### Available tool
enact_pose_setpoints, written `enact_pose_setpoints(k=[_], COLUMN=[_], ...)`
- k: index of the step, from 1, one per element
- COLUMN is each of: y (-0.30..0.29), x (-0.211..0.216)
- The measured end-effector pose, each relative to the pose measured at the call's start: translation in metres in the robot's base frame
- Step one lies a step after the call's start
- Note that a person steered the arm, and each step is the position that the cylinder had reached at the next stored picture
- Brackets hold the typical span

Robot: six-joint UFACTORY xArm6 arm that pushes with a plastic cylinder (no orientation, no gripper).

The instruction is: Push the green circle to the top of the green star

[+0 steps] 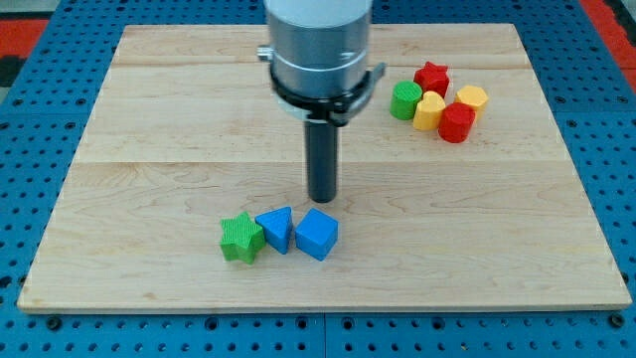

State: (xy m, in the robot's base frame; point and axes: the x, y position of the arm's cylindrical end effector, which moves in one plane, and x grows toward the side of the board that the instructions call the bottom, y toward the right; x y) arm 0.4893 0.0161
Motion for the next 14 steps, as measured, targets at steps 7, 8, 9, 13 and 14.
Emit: enact_pose_setpoints(k=[7, 8, 9, 13, 14], y=[0.127, 0.127, 0.127, 0.207, 0.206], x=[-0.034, -0.043, -0.044, -0.056, -0.094])
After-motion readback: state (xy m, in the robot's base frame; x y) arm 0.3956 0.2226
